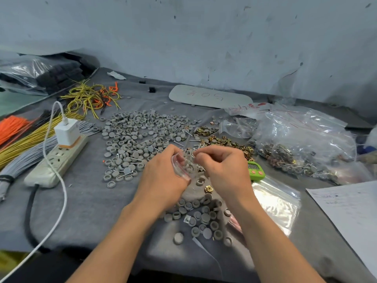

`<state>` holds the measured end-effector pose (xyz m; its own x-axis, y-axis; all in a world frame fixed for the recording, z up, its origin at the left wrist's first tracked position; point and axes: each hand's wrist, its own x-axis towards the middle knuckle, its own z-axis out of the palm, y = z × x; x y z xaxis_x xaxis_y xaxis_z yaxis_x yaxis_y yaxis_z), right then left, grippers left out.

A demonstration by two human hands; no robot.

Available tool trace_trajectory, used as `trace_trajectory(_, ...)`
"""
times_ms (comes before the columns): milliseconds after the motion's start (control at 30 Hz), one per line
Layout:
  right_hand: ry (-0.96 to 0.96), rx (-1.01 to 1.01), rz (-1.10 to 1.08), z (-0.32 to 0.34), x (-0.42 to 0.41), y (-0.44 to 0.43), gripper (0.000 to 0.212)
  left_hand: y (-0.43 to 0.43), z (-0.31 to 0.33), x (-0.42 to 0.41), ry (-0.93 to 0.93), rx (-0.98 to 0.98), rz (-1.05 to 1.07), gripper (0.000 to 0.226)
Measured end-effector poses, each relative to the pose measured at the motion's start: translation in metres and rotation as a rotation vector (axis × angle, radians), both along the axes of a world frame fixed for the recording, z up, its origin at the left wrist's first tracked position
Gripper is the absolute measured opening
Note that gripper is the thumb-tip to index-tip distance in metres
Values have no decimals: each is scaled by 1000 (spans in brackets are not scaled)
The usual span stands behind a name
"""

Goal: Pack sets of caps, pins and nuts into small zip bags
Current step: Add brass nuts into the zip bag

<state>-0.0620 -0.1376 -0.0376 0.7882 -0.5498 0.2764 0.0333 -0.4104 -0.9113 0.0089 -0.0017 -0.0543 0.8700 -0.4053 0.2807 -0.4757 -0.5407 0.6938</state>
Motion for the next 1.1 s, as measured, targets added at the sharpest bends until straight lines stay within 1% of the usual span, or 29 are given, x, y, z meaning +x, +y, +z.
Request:
trace_trajectory(67, 61, -62, -155, -1, 1, -14, 18, 3, 3, 1, 65, -83, 9, 37)
trace_trajectory(100, 143, -135, -205, -2, 3, -20, 17, 4, 4, 2, 119, -148, 7, 36)
trace_trajectory(167, 348, -270, -218, -8, 7, -27, 15, 8, 8, 4, 273, -342, -14, 30)
trace_trajectory(233, 500, -362, -198, -15, 14, -25, 12, 12, 16, 6, 436, -551, -41, 26)
trace_trajectory(300, 567, -438, -189, -20, 19, -20, 12, 15, 24, 8, 529, -672, -55, 26)
trace_trajectory(367, 608, -464, -202, -22, 23, -17, 14, 18, 31, 10, 602, -762, -68, 25)
trace_trajectory(433, 688, -484, -212, -22, 27, -15, 16, 22, 35, 11, 693, -856, -92, 22)
trace_trajectory(500, 754, -556, -208, -20, 28, -14, 18, 26, 38, 11, 804, -952, -110, 18)
trace_trajectory(600, 780, -641, -148, -16, 24, -18, 15, 31, 41, 12, 927, -1083, -159, 31)
trace_trajectory(667, 794, -686, -104, -16, 19, -21, 14, 35, 42, 14, 954, -1134, -193, 36)
trace_trajectory(767, 804, -708, -73, -17, 16, -22, 14, 37, 41, 14, 947, -1155, -232, 33)
trace_trajectory(833, 787, -709, -95, -20, 17, -19, 15, 36, 39, 14, 958, -1146, -251, 33)
trace_trajectory(900, 712, -694, -164, -21, 18, -14, 13, 35, 38, 13, 967, -1124, -264, 32)
trace_trajectory(967, 624, -667, -177, -24, 18, -10, 23, 34, 37, 12, 953, -1090, -275, 31)
trace_trajectory(1033, 633, -682, -100, -24, 18, -9, 35, 33, 35, 13, 934, -1067, -282, 31)
trace_trajectory(1100, 659, -698, -58, -23, 18, -12, 32, 34, 34, 14, 919, -1029, -285, 38)
